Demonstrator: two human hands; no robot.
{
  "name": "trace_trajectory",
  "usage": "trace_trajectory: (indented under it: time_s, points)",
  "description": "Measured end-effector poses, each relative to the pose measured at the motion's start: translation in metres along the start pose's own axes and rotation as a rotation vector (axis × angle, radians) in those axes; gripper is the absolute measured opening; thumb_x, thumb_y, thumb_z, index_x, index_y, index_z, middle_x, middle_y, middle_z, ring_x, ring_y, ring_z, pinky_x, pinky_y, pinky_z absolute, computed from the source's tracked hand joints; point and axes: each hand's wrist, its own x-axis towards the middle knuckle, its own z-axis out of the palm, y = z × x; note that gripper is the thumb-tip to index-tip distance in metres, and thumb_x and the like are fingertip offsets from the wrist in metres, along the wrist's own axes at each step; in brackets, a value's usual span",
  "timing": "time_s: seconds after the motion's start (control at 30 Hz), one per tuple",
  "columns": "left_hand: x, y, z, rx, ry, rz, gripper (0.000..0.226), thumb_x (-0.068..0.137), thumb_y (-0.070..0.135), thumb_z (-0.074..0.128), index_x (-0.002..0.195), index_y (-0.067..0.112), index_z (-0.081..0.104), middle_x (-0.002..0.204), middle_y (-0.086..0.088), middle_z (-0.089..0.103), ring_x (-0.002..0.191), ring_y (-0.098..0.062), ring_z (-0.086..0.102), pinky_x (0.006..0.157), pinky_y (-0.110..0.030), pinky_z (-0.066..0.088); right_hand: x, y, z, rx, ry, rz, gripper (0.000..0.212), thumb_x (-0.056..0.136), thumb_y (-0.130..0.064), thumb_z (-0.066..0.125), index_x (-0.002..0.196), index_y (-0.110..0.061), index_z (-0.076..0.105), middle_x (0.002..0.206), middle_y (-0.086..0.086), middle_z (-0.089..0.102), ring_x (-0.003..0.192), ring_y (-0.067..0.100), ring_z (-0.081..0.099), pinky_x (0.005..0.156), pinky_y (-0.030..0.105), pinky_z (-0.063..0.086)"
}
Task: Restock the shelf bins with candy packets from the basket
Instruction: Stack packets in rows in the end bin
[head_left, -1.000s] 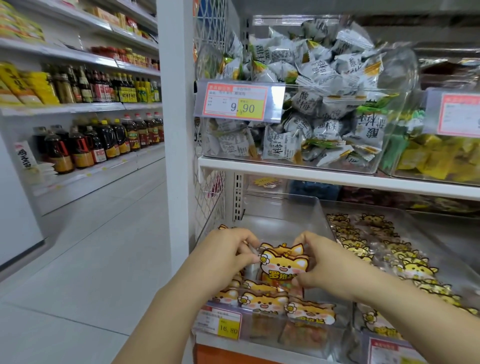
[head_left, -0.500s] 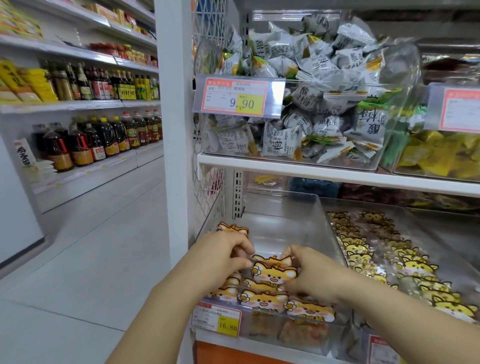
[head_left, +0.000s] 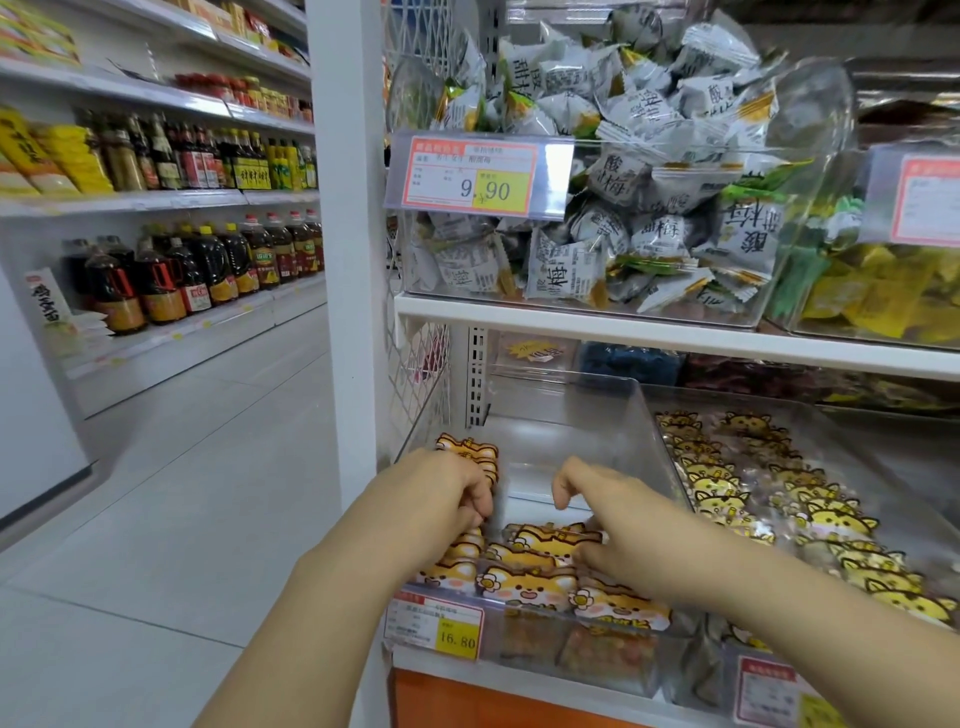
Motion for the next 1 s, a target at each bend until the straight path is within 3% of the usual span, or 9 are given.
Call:
trace_trajectory:
  time_s: [0.07,0.17,0.3,0.43,0.57,0.73,1.0]
  points:
    - [0.001,0.002,0.002,0.053,-0.007,0.020,0.016,0.098,0.019,0.058,0.099,0.026,0.073,0.098,0.007,0.070,0.096,-0.014,0.065,0.083,-0.023,0.049,-0.002,0.003,0.002,-0.042,0.028,-0.041,0.029,0.093,-0.016,0.062,0.099,-0.034,0.040,0.116,-0.009,0.049,0.102,0.014,0.053,0.087,0.031,0.045]
    - [0.000,0.003,0.004,0.081,-0.005,0.042,0.020,0.099,0.019,0.054,0.104,0.024,0.072,0.102,0.004,0.070,0.098,-0.015,0.063,0.083,-0.024,0.048,-0.003,0.005,0.003,-0.073,0.062,-0.074,0.024,0.094,-0.019,0.063,0.102,-0.035,0.048,0.110,-0.015,0.047,0.099,0.008,0.047,0.081,0.024,0.038]
    - [0.004,0.005,0.005,0.086,-0.037,-0.003,0.023,0.100,0.020,0.051,0.108,0.026,0.072,0.106,0.003,0.069,0.103,-0.019,0.065,0.089,-0.030,0.053,-0.002,0.005,0.002,-0.086,0.100,-0.074,0.022,0.093,-0.011,0.060,0.093,-0.033,0.057,0.107,-0.014,0.055,0.095,0.006,0.060,0.086,0.027,0.049]
    - [0.002,0.004,0.006,0.066,-0.010,-0.040,0.024,0.098,0.020,0.053,0.099,0.035,0.072,0.100,0.006,0.070,0.091,-0.016,0.069,0.084,-0.035,0.057,-0.002,0.012,0.002,-0.001,0.079,-0.012,0.035,0.092,-0.004,0.052,0.076,-0.036,0.053,0.089,-0.010,0.065,0.078,0.003,0.068,0.080,0.034,0.057]
    - [0.001,0.002,0.009,0.069,0.048,0.014,0.023,0.093,0.016,0.056,0.081,0.033,0.066,0.095,0.008,0.066,0.091,-0.013,0.062,0.083,-0.033,0.053,0.000,0.007,0.001,0.044,0.071,-0.028,0.034,0.094,-0.005,0.055,0.077,-0.035,0.054,0.086,-0.009,0.067,0.085,0.006,0.067,0.081,0.032,0.055]
    - [0.005,0.005,0.009,0.117,0.005,0.073,0.021,0.097,0.016,0.053,0.097,0.026,0.072,0.106,0.004,0.065,0.099,-0.017,0.060,0.087,-0.031,0.051,0.007,0.003,0.004,0.188,0.081,0.012,0.034,0.094,-0.008,0.059,0.074,-0.035,0.057,0.073,-0.005,0.068,0.078,0.013,0.068,0.080,0.035,0.057]
    - [0.005,0.008,0.003,0.096,-0.032,0.065,0.024,0.100,0.018,0.053,0.110,0.025,0.074,0.115,0.002,0.068,0.109,-0.017,0.060,0.092,-0.025,0.047,0.006,0.000,-0.002,0.352,0.073,0.057,0.020,0.094,-0.011,0.064,0.082,-0.027,0.065,0.078,0.003,0.075,0.077,0.019,0.072,0.083,0.041,0.059]
